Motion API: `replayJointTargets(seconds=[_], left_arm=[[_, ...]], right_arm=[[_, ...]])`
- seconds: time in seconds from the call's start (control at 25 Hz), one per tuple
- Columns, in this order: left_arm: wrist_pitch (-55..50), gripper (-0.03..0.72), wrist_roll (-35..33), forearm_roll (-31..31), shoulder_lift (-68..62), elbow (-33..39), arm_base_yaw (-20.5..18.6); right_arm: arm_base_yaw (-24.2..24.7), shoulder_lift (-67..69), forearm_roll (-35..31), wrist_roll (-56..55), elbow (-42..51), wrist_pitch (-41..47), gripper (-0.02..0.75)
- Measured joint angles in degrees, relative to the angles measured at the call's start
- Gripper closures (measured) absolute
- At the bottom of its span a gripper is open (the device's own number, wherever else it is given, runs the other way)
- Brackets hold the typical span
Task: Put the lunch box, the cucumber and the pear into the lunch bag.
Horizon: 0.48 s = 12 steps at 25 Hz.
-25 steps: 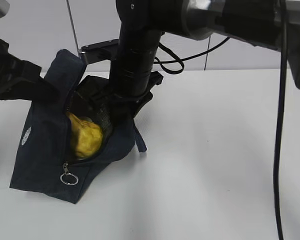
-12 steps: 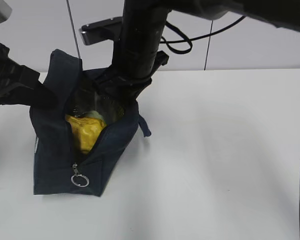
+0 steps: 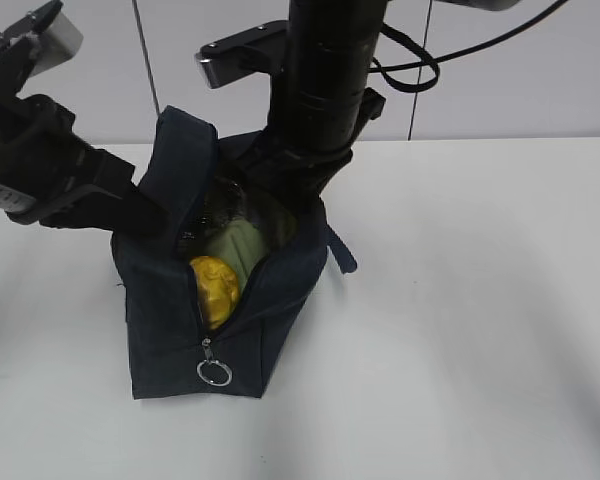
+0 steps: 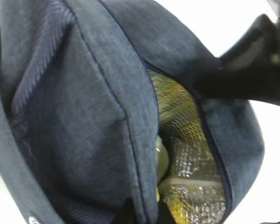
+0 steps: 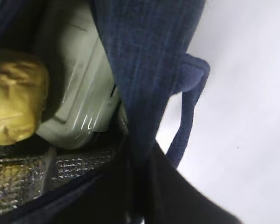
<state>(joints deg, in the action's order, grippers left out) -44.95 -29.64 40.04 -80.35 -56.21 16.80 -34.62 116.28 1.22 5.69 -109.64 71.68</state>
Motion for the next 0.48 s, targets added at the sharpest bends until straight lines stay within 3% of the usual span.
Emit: replayJointTargets(seconds=[0.48], left_arm=[[1.8, 0.666, 0.8, 1.7, -5.6, -2.6, 0.3]], right_arm=[[0.4, -10.7, -0.4, 0.6, 13.2, -0.5, 0.733]])
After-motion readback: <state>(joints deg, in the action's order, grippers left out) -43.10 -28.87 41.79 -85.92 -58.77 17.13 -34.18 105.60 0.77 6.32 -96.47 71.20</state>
